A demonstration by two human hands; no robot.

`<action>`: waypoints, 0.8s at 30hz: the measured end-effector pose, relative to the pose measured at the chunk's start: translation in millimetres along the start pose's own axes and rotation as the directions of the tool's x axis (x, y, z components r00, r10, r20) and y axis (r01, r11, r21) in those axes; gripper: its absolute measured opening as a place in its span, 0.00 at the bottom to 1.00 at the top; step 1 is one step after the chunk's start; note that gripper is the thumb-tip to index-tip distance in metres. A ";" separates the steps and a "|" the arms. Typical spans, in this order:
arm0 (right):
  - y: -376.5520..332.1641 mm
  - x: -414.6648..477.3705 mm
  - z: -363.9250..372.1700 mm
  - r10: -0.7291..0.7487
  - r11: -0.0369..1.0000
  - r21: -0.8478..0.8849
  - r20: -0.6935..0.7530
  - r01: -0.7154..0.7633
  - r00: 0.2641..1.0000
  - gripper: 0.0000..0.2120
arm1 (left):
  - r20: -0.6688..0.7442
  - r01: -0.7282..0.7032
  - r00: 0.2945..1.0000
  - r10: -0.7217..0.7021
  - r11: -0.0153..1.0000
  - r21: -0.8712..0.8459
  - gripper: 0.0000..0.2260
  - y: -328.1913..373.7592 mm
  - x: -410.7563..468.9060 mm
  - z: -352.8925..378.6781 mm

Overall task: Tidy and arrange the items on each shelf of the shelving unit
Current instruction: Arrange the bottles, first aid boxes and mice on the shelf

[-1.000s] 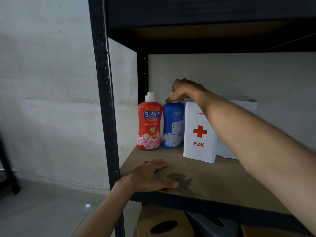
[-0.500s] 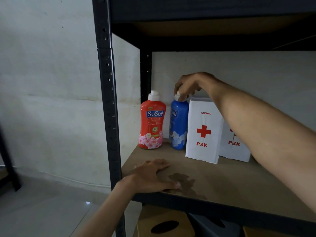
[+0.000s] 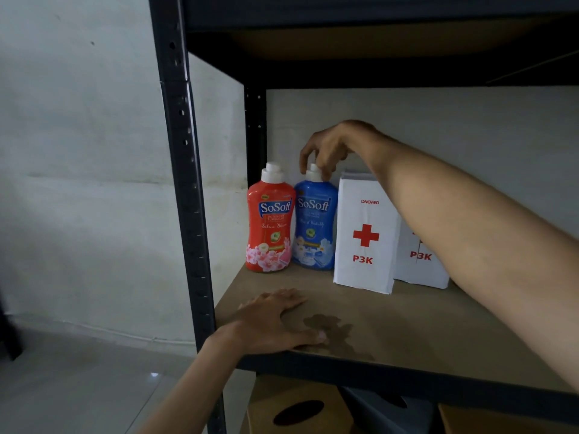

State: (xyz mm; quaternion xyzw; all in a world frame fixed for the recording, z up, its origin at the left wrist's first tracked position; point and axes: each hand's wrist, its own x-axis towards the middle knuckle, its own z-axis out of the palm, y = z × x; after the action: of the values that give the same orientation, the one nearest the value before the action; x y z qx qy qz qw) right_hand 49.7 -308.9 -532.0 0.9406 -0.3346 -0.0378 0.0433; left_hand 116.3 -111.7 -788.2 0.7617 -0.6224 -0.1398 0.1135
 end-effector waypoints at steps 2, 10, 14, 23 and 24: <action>-2.5 0.8 -1.0 0.007 1.000 -0.005 0.005 -0.007 1.000 0.20 | 0.007 -0.003 1.000 0.003 1.000 0.005 0.46 1.0 -0.7 -1.3; -8.7 -5.2 -2.6 -0.017 0.991 0.131 -0.064 0.025 0.998 0.27 | 0.010 -0.008 1.000 0.008 1.000 0.013 0.46 2.3 -1.6 -1.6; -31.3 -11.7 0.8 -0.188 0.961 0.187 -0.101 0.204 0.977 0.36 | 0.008 -0.005 1.000 0.005 1.000 0.012 0.48 -0.1 -0.1 -0.3; -56.0 7.1 31.9 -0.222 0.955 0.148 -0.215 0.256 0.951 0.35 | 0.004 -0.014 1.000 0.014 1.000 0.006 0.47 -2.0 0.2 1.0; -56.4 8.5 33.2 -0.219 0.954 0.153 -0.227 0.256 0.949 0.34 | 0.002 -0.014 1.000 0.014 1.000 0.010 0.47 -2.1 0.8 0.8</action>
State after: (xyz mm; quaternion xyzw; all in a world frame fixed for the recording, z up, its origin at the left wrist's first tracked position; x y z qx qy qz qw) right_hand 88.3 -272.6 -571.3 0.9729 -0.2141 0.0861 -0.0123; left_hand 118.1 -112.1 -789.8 0.7576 -0.6287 -0.1368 0.1100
